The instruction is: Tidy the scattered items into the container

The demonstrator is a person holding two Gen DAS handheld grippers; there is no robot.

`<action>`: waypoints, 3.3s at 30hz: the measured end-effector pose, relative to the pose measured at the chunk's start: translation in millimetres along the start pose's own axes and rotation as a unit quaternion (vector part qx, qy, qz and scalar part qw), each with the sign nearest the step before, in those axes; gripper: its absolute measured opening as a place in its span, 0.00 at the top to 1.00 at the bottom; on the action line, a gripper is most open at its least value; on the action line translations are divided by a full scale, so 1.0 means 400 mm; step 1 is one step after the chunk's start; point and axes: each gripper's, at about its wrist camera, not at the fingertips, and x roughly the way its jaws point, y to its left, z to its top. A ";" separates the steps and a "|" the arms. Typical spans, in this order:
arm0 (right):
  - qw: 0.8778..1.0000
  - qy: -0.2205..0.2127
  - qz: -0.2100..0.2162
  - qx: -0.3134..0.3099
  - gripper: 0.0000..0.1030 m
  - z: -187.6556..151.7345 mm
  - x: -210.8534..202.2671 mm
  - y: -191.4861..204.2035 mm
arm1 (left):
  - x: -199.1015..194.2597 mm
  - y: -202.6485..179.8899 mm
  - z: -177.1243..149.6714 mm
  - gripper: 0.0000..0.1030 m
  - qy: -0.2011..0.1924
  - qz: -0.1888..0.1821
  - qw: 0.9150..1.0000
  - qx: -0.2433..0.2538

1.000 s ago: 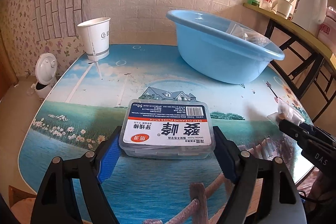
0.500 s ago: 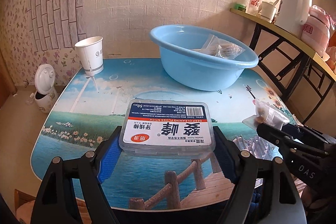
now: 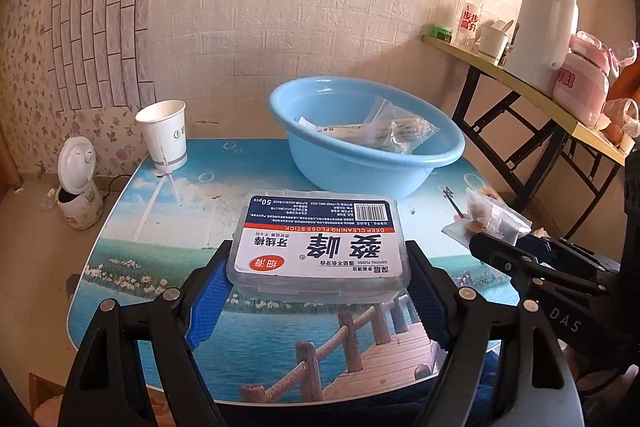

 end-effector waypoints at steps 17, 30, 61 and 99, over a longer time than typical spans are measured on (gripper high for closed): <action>1.000 -0.004 -0.010 -0.011 0.62 0.244 0.077 -0.078 | 0.130 -0.020 0.194 0.23 -0.008 -0.009 1.000 0.005; 0.999 0.023 -0.018 -0.042 0.62 0.292 0.198 -0.100 | 0.289 -0.062 0.263 0.23 0.018 -0.028 0.999 0.039; 0.997 0.060 -0.019 -0.035 0.62 0.311 0.308 -0.097 | 0.325 -0.012 0.281 0.16 0.016 0.001 0.999 0.048; 0.997 -0.013 -0.069 -0.038 0.29 0.271 0.065 0.032 | 0.051 0.026 0.213 0.00 -0.037 0.050 0.997 0.034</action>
